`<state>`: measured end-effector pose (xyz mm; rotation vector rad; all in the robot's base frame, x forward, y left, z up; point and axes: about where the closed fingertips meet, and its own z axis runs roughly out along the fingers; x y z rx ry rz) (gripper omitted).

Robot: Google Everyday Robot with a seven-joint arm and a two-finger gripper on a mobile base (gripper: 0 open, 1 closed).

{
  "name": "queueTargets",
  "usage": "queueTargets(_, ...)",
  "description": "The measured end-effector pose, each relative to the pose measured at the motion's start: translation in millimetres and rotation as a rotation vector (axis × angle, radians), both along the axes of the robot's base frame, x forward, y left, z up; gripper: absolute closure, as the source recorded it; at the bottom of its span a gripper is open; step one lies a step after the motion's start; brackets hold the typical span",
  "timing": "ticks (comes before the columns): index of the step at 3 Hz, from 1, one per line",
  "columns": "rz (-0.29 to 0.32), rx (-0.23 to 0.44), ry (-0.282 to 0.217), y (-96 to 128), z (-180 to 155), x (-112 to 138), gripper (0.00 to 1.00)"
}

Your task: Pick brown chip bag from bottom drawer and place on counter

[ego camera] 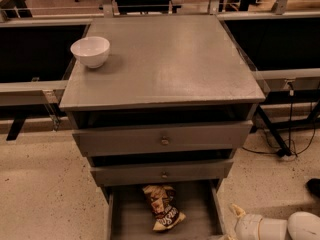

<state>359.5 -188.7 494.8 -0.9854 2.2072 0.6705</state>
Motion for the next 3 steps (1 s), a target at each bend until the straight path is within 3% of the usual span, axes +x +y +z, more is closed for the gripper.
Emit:
queueTargets(1, 0.003, 0.090, -0.113, 16.2, 5.0, 31.2, 0.00)
queueTargets(2, 0.054, 0.176, -0.312, 55.1, 6.8, 53.0, 0.00)
queueTargets(3, 0.092, 0.202, -0.364, 73.0, 6.7, 53.7, 0.00)
